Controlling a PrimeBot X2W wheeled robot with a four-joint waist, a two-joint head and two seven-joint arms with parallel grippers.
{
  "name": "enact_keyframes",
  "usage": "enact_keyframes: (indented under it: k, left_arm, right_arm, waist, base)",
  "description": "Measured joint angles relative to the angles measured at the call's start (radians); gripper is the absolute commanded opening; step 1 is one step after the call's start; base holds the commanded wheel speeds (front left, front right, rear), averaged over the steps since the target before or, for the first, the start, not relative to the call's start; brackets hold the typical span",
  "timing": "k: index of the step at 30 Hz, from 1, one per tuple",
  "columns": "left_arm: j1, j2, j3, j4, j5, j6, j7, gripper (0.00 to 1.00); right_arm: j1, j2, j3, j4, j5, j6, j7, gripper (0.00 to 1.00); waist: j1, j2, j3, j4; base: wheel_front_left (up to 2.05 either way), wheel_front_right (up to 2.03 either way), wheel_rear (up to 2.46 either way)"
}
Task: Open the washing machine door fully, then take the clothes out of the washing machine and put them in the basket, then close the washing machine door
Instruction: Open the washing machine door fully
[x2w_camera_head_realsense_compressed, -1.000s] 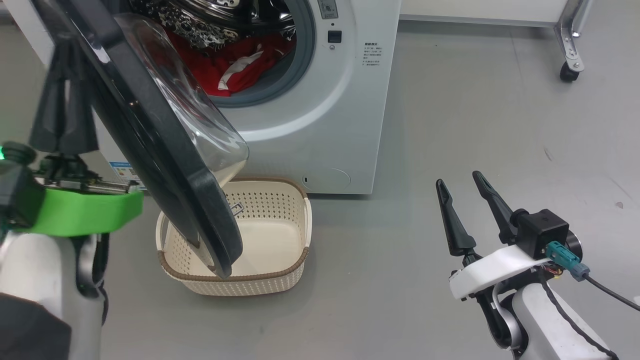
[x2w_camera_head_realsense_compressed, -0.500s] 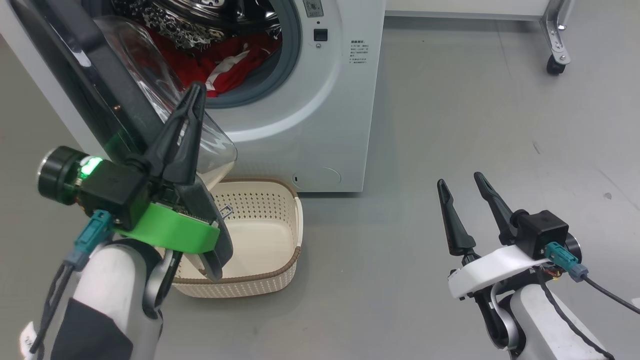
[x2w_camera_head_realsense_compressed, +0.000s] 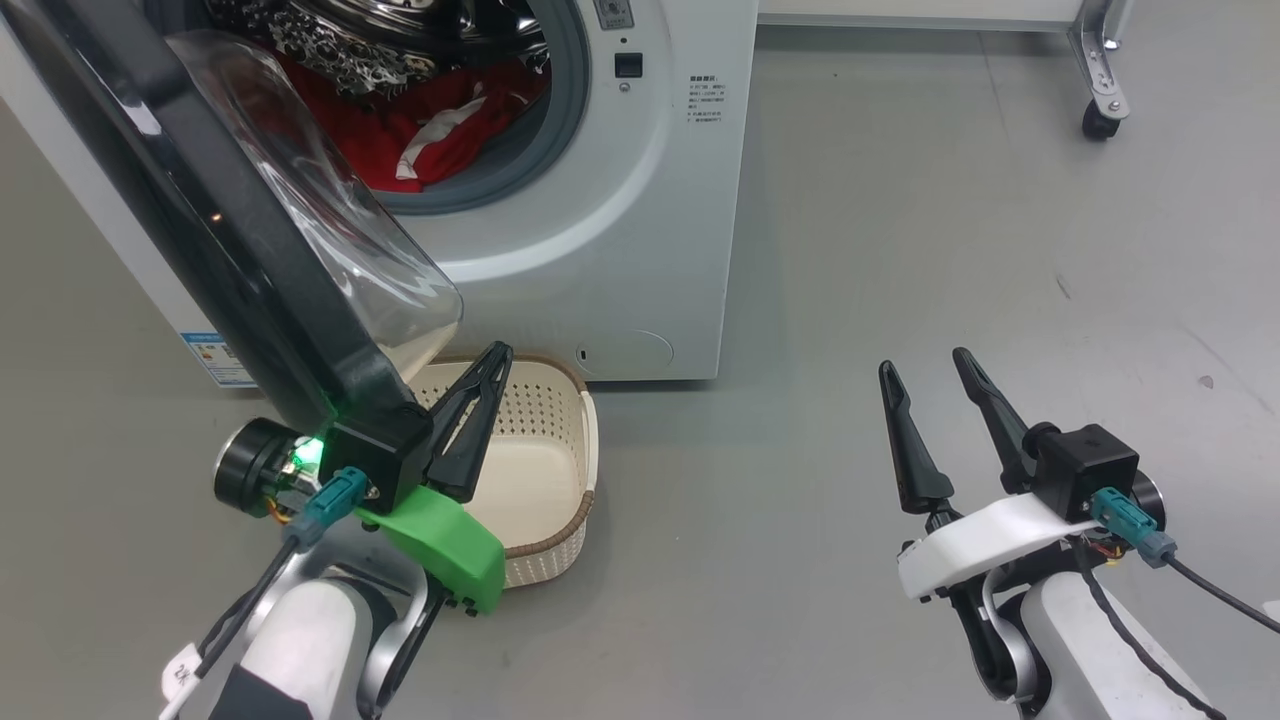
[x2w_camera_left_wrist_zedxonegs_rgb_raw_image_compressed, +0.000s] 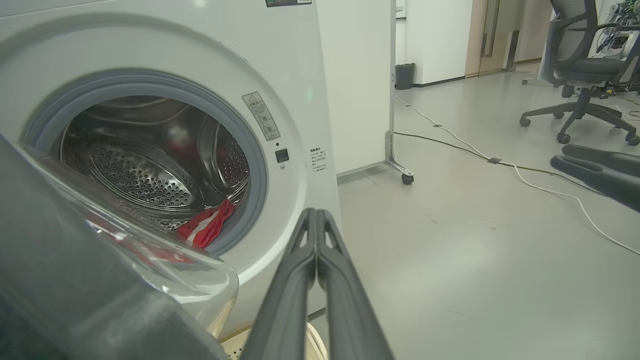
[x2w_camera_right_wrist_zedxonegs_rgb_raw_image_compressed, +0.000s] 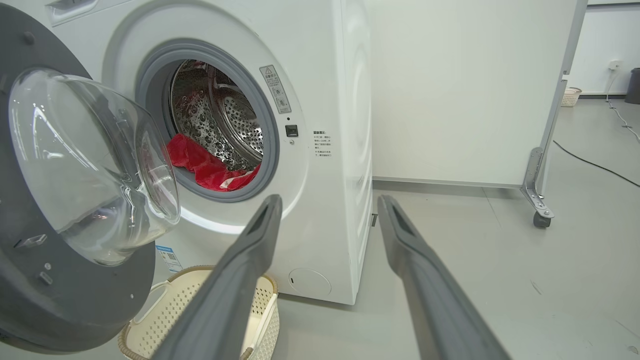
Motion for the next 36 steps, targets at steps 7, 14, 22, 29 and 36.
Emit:
enact_keyframes:
  k: [7, 14, 22, 29, 36]
  left_arm:
    - [0.019, -0.006, 0.006, 0.02, -0.026, 0.012, 0.051, 0.0]
    - [0.043, -0.013, 0.024, 0.051, -0.061, 0.04, 0.091, 0.0]
    - [0.047, -0.013, 0.052, 0.079, -0.06, 0.08, 0.103, 0.0]
    - [0.048, -0.022, 0.061, 0.084, -0.06, 0.089, 0.103, 0.0]
    - [0.049, -0.023, 0.056, 0.094, -0.06, 0.089, 0.103, 0.0]
  right_arm:
    - [0.002, 0.004, -0.006, 0.003, -0.007, 0.009, 0.0, 1.0]
    - [0.002, 0.007, -0.012, 0.003, -0.015, 0.014, 0.0, 1.0]
    - [0.002, 0.023, -0.012, 0.011, -0.017, 0.027, 0.0, 1.0]
    - [0.002, 0.027, -0.017, 0.017, -0.017, 0.035, 0.0, 1.0]
    - [0.007, 0.029, -0.024, 0.024, -0.021, 0.036, 0.0, 1.0]
  waist:
    - [0.0, 0.0, 0.006, 0.002]
    - [0.0, 0.0, 0.01, 0.005]
    - [0.0001, 0.0, 0.009, 0.004]
    - [0.0, 0.0, 0.006, 0.002]
    - [0.0, 0.0, 0.004, 0.006]
  base:
    - [0.0, 0.0, 0.0]
    - [0.0, 0.0, 0.0]
    - [0.0, 0.0, 0.0]
    - [0.0, 0.0, 0.0]
    - [0.0, 0.0, 0.0]
